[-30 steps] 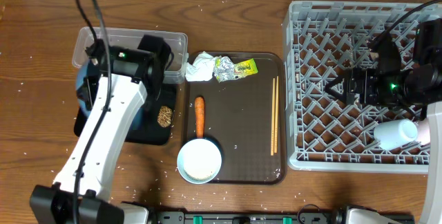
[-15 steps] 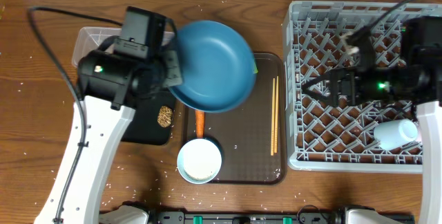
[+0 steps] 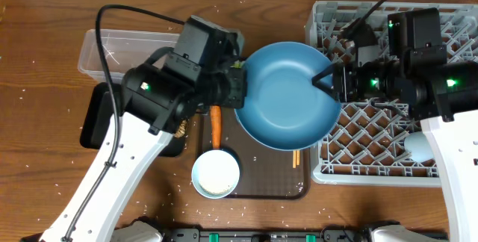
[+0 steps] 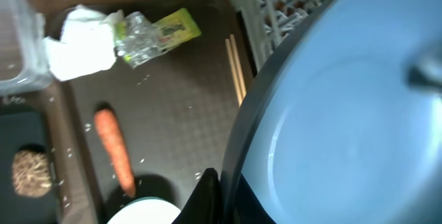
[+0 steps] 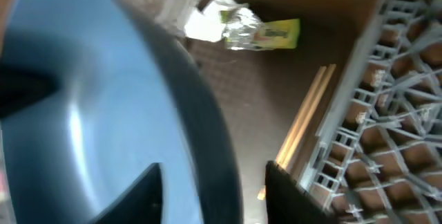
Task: Sort waste into correct bins and load items into the dishwasher rack
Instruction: 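Hand blue plate from left gripper to right gripper above tray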
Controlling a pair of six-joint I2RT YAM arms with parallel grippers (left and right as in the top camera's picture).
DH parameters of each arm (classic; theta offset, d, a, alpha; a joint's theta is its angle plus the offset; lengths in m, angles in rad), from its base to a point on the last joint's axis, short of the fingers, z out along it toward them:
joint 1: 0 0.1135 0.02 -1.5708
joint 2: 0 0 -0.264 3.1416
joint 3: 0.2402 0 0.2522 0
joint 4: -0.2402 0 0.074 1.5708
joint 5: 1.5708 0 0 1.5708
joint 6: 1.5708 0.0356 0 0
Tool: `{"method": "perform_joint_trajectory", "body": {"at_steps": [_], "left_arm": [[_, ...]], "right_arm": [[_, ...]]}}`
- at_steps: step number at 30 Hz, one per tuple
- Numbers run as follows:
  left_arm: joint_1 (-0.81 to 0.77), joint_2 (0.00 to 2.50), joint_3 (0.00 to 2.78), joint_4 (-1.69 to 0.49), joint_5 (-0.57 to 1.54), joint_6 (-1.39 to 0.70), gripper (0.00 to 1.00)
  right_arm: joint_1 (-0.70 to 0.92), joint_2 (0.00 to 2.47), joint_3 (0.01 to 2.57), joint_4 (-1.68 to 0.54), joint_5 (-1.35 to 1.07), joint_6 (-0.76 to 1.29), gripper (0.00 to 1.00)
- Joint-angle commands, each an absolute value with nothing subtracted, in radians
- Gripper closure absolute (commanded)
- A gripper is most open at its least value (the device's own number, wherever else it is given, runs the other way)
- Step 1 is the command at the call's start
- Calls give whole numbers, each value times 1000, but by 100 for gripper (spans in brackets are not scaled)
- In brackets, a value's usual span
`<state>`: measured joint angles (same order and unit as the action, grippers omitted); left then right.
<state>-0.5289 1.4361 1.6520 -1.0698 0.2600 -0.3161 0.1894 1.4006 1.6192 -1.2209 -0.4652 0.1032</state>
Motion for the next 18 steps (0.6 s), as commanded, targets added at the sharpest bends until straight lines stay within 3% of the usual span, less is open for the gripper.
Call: {"method": "perform_joint_trajectory", "body": {"at_steps": [1, 2, 5, 8, 9, 10, 14, 18], "left_arm": [[-547, 1430, 1665, -1051, 275, -307, 94], [-548, 1430, 1665, -1045, 275, -307, 94], [-548, 1430, 1665, -1037, 275, -307, 88], [-547, 1430, 1665, -1038, 274, -307, 48], [-546, 1430, 1665, -1038, 268, -307, 25], [-545, 1430, 1665, -1042, 250, -307, 18], [-545, 1420, 1665, -1057, 208, -302, 9], [-546, 1404, 1665, -1056, 208, -278, 7]], "right_arm": [[200, 1401, 1613, -1219, -396, 187, 94], [200, 1401, 1613, -1219, -396, 187, 99], [200, 1401, 1613, -1220, -368, 187, 99], [194, 1398, 1614, -1223, -283, 187, 99], [190, 1394, 1614, -1224, -230, 187, 99], [184, 1387, 1614, -1224, -142, 204, 99], [158, 1363, 1614, -1220, 254, 302, 99], [125, 1356, 1614, -1190, 702, 367, 99]]}}
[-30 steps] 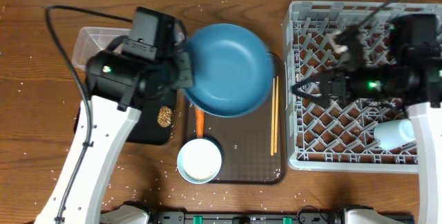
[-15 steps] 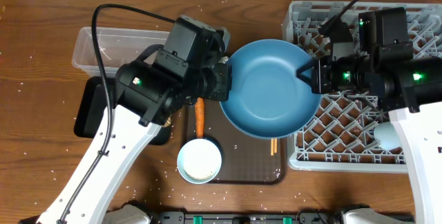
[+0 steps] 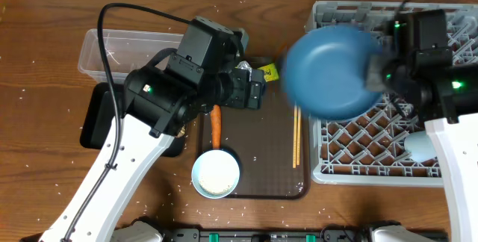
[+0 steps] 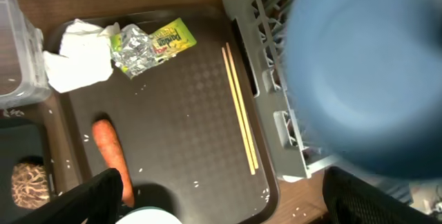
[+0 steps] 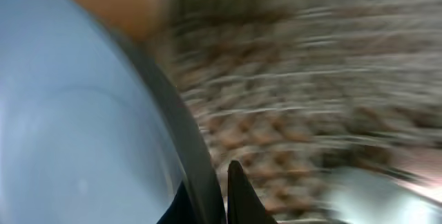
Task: Sort waste into correct bins and load items into the dishwasher rack
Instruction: 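Hand blue plate from left gripper to right gripper above tray, then carry blue plate with right gripper and stand it upright in rack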
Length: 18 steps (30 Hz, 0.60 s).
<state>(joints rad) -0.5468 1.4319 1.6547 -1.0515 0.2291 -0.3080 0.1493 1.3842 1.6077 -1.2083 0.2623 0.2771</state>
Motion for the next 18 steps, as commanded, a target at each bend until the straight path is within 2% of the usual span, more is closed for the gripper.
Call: {"method": "perform_joint_trajectory", "body": {"at_steps": [1, 3, 6, 10, 13, 18], "left_arm": [[-546, 1402, 1665, -1057, 208, -265, 7], [-546, 1398, 1665, -1063, 208, -262, 6], [-546, 1395, 1665, -1084, 208, -262, 6], [-546, 1395, 1665, -1119, 208, -262, 6], [-546, 1395, 1665, -1132, 208, -262, 5], [-546, 1395, 1665, -1141, 208, -262, 5]], "right_arm": [[116, 1361, 1614, -1167, 804, 366, 99], [94, 1371, 1614, -1112, 990, 354, 99], [59, 1389, 1614, -999, 1136, 300, 99], [20, 1425, 1614, -775, 1305, 81, 99], [-2, 1459, 1614, -610, 1341, -166, 99], [-41, 1535, 1614, -460, 1328, -325, 99]]}}
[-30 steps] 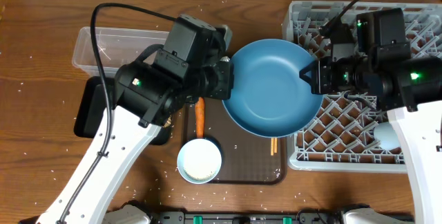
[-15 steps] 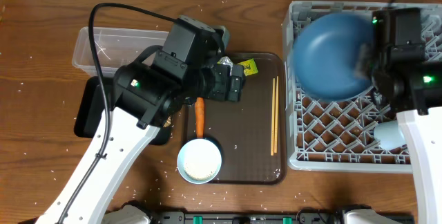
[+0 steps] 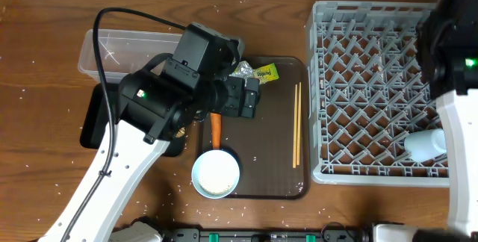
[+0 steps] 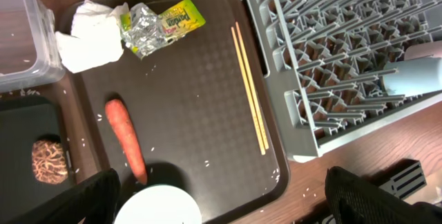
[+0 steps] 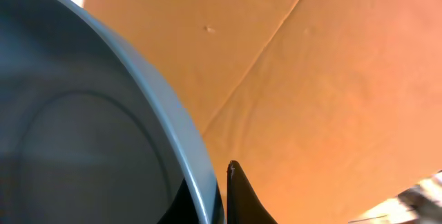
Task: Sort waste into correct bins and load items into the dishwasher rack
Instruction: 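Carry blue plate with right gripper and stand it upright in rack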
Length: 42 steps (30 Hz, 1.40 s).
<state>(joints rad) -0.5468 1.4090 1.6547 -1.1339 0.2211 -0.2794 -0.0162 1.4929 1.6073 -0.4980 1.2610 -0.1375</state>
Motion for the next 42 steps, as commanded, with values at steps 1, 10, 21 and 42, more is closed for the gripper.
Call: {"method": "perform_joint_trajectory", "body": {"at_steps": [1, 10, 21, 42], "left_arm": [[-546, 1395, 1665, -1144, 208, -262, 5], [-546, 1395, 1665, -1166, 208, -232, 5], [-546, 1396, 1665, -1170, 208, -232, 4], [-546, 1397, 1665, -1171, 208, -232, 0]], "right_arm": [[-50, 1553, 1614, -435, 1328, -380, 99], [-78, 1722, 1614, -221, 1327, -804, 99], [-55, 1912, 1614, -171, 1312, -880, 99], [58, 2022, 1614, -107, 1310, -868, 3]]}}
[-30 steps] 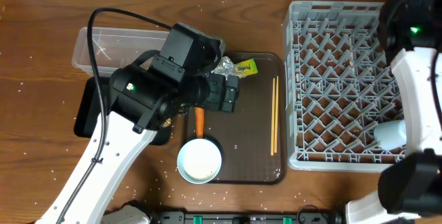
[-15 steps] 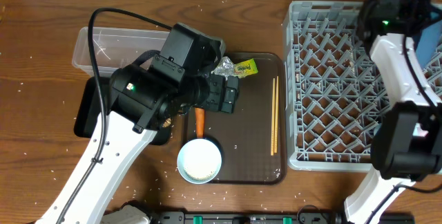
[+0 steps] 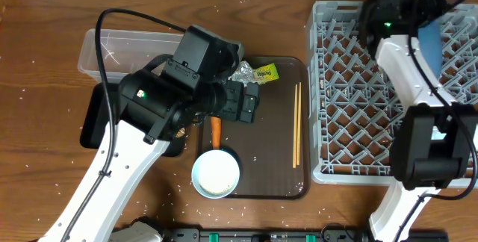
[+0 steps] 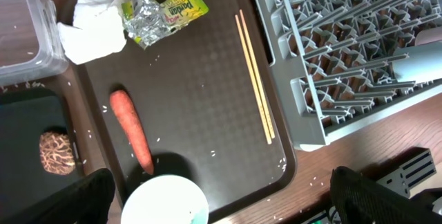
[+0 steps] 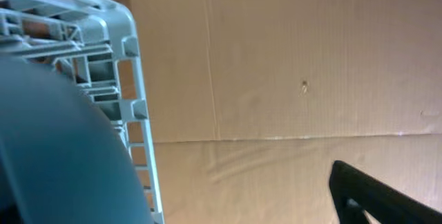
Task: Sort waste into correct bins and load items into the dishwasher rack
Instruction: 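Carry blue plate with right gripper and stand it upright in rack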
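Note:
A blue plate (image 3: 439, 44) stands on edge in the far right part of the grey dishwasher rack (image 3: 351, 122); it fills the left of the right wrist view as the plate (image 5: 55, 148). My right gripper (image 3: 433, 3) is by its upper rim, open, with one finger (image 5: 373, 196) showing far from the plate. My left gripper (image 4: 221, 200) hangs open over the brown tray (image 4: 200, 92), holding nothing. On the tray lie a carrot (image 4: 131, 137), a white bowl (image 4: 166, 203), chopsticks (image 4: 254, 79), a foil wrapper with a yellow label (image 4: 166, 13) and a crumpled tissue (image 4: 93, 27).
A clear plastic bin (image 3: 123, 51) sits left of the tray and a black bin (image 4: 31, 148) holding a brown clump (image 4: 55, 153) below it. A pale cup (image 4: 418, 65) lies in the rack's near right part. Rice grains are scattered on the wooden table.
The plate was held high by my right gripper, out of the overhead view; now it stands in the rack's far right and the gripper is open. My left arm barely shifted.
Both grippers held the blue plate over the tray's right side. Then my left gripper was open and the right one carried the plate over the rack. The plate then went out of the overhead view, and now it stands in the rack.

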Controlling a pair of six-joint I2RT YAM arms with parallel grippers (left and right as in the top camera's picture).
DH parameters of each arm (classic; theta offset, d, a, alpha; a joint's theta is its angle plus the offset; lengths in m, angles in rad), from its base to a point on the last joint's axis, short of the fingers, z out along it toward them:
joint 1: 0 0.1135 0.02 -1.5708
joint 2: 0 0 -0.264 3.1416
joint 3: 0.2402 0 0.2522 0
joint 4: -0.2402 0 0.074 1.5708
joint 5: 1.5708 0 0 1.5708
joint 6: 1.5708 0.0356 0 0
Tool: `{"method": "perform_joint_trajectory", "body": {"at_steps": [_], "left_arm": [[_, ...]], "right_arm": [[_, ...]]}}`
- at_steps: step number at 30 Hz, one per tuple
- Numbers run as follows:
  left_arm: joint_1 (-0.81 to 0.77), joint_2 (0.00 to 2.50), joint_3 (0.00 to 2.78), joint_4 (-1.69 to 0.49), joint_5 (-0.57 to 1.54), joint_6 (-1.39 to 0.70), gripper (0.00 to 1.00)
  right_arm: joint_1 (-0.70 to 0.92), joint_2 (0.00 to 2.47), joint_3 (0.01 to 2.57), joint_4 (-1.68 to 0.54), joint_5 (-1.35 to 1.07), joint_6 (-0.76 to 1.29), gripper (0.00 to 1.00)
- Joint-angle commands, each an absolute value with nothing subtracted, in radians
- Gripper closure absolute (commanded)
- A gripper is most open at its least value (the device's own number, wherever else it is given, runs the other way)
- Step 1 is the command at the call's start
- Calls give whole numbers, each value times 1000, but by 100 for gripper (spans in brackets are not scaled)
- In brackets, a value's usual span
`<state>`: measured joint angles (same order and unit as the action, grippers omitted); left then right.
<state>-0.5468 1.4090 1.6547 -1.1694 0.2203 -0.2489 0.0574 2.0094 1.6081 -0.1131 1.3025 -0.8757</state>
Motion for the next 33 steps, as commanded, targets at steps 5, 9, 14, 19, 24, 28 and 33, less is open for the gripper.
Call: {"method": "perform_joint_trajectory", "body": {"at_steps": [5, 9, 14, 19, 24, 28, 33], "left_arm": [[-546, 1397, 1665, -1172, 209, -232, 1], [-546, 1397, 1665, -1175, 208, -232, 1], [-545, 1394, 1665, -1176, 205, -210, 1], [-545, 1349, 1672, -1196, 202, -210, 1], [-545, 1264, 1674, -1208, 144, -210, 1], [-545, 1192, 1674, -1228, 110, -210, 1], [-545, 1155, 1674, -1325, -58, -210, 1]], "right_arm": [[64, 2016, 1614, -99, 1345, -868, 1], [100, 2002, 1614, -110, 1335, -889, 1], [161, 1989, 1614, -158, 1282, -897, 1], [202, 1988, 1614, -316, 1166, -794, 1], [253, 1982, 1614, -519, 1048, -582, 1], [284, 1929, 1616, -719, 881, -394, 1], [331, 1777, 1616, -937, 503, -144, 1]]}}
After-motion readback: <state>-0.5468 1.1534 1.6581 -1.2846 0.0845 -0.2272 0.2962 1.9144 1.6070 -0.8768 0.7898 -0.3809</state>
